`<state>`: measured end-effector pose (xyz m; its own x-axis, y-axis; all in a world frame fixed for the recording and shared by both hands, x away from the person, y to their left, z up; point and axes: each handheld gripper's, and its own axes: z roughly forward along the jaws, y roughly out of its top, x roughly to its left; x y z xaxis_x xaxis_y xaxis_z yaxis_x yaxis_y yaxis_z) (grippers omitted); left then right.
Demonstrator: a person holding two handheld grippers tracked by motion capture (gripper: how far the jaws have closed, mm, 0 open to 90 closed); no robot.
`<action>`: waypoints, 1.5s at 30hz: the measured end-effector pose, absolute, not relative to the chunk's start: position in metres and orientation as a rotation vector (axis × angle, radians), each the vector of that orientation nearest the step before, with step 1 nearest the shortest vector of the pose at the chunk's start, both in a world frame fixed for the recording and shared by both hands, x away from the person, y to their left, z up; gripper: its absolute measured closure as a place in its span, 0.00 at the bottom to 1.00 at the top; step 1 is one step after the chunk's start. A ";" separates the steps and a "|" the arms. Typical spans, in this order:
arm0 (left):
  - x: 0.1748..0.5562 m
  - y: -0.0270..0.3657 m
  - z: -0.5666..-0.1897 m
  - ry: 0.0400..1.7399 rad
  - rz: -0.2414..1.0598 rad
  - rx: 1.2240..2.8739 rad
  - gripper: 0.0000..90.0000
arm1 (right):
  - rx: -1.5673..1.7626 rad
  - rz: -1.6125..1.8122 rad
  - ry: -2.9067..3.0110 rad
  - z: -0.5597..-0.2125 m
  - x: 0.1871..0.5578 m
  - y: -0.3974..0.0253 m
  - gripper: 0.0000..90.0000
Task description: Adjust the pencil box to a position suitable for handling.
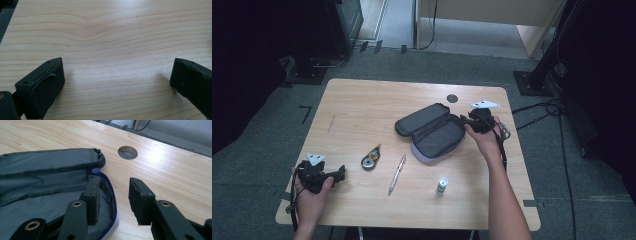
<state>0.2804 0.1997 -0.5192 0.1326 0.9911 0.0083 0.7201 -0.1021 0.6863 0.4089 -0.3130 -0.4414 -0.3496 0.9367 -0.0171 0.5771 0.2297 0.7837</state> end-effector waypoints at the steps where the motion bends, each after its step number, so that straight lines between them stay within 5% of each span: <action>1: 0.280 0.200 -0.519 1.642 0.661 1.882 0.00 | 1.375 0.958 2.004 -0.442 0.411 -0.312 0.70; 17: 0.281 0.200 -0.519 1.641 0.661 1.884 0.00 | 1.431 0.864 2.035 -0.461 0.441 -0.301 0.69; 25: 0.281 0.200 -0.519 1.640 0.660 1.883 0.00 | 1.460 0.781 2.049 -0.471 0.444 -0.299 0.88; 27: 0.281 0.200 -0.519 1.640 0.660 1.882 0.00 | 1.500 0.803 2.047 -0.472 0.443 -0.301 0.99; 45: 0.281 0.200 -0.519 1.640 0.661 1.882 0.00 | 1.787 0.943 1.918 -0.452 0.411 -0.322 1.00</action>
